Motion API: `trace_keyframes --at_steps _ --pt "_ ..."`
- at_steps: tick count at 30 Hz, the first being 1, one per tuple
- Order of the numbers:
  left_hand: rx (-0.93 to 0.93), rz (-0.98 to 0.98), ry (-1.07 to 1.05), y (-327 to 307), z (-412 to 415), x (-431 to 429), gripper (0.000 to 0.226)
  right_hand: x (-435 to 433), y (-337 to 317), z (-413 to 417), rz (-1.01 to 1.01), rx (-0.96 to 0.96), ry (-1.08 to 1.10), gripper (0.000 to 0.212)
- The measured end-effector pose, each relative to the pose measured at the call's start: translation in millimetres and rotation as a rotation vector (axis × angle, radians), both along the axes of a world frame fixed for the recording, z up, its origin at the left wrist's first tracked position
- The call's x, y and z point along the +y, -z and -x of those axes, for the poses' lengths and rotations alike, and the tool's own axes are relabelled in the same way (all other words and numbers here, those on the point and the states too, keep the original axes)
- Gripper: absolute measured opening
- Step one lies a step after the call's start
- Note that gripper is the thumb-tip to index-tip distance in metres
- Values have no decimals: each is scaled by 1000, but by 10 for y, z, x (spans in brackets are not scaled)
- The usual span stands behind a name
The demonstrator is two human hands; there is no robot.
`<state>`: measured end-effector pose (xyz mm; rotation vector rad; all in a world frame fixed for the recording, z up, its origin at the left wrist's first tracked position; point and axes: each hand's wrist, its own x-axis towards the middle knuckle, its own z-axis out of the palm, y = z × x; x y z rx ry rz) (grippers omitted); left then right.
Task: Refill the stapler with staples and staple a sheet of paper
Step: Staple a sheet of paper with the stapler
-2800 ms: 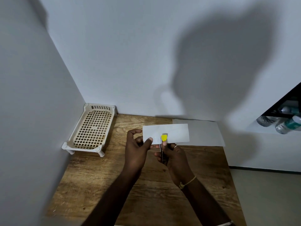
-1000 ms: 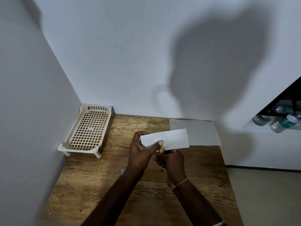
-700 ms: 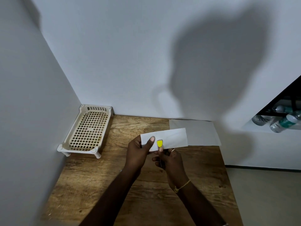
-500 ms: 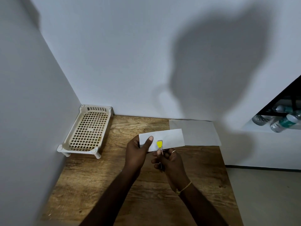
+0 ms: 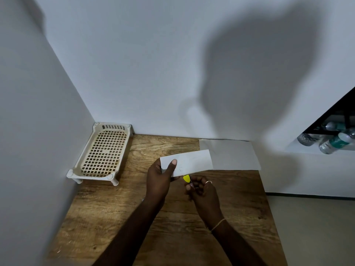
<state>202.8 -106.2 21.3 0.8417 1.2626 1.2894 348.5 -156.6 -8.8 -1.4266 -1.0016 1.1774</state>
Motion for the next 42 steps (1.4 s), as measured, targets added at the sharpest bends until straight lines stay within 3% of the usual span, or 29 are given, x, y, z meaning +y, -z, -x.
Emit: trace_keyframes --at_steps 3,8,14,27,36,39,42 --pt "13 17 -23 56 28 -7 24 13 152 -75 -22 -210 8 23" --pt "-4 53 -24 162 53 -44 23 72 419 -226 -27 -726 -74 31" --pt "1 72 0 251 73 -100 24 94 620 -255 -24 -982 -174 29" --pt "27 78 25 333 149 -109 26 55 781 -245 -20 -1033 -227 35" --pt "14 77 37 346 159 -102 28 -23 722 -310 15 -1002 -239 50" --pt "3 81 32 357 172 -98 26 -53 680 -338 -36 -887 -132 36" --pt "15 99 33 399 197 -75 23 -18 545 -312 -8 -611 60 30"
